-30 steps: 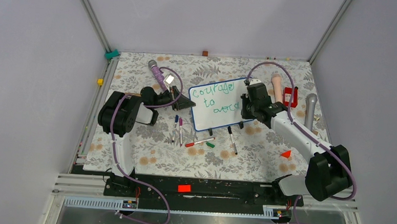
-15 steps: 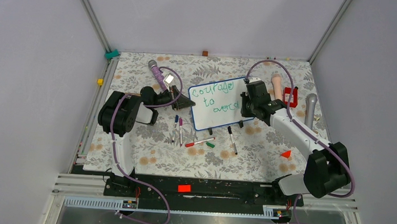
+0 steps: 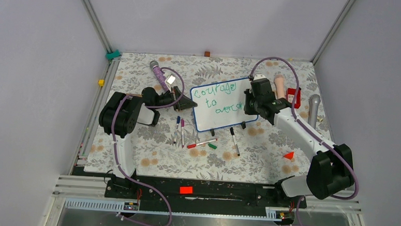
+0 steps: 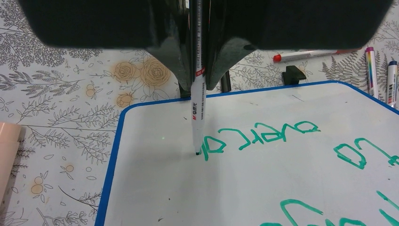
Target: Write a sentence on the whiteboard
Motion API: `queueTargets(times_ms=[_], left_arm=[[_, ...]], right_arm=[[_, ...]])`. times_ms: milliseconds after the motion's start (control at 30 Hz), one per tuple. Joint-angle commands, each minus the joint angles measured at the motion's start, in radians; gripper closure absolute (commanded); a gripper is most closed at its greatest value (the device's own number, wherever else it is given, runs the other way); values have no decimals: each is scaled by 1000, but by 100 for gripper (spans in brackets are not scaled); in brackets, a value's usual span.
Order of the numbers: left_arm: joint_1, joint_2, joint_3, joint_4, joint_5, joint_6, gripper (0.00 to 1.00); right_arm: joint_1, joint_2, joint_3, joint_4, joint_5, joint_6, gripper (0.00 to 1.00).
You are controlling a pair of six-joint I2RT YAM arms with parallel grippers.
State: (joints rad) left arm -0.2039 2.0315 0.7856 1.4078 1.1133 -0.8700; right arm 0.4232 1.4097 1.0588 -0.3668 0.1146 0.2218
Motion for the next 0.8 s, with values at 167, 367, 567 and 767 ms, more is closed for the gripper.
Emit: queueTargets(times_ms=[167, 367, 567, 767], left_arm=[[-5, -1, 19, 59, 18, -1, 100], [-8, -2, 17, 60, 13, -1, 100], [-12, -2, 17, 60, 10, -1, 100], [-15, -1, 17, 60, 2, -1, 100]], right_arm=[[-17, -1, 10, -4, 27, 7, 100], [-17, -2, -18, -4, 16, 11, 100], [-17, 9, -10, -13, 23, 1, 100], [-17, 15, 1, -16, 22, 1, 100]])
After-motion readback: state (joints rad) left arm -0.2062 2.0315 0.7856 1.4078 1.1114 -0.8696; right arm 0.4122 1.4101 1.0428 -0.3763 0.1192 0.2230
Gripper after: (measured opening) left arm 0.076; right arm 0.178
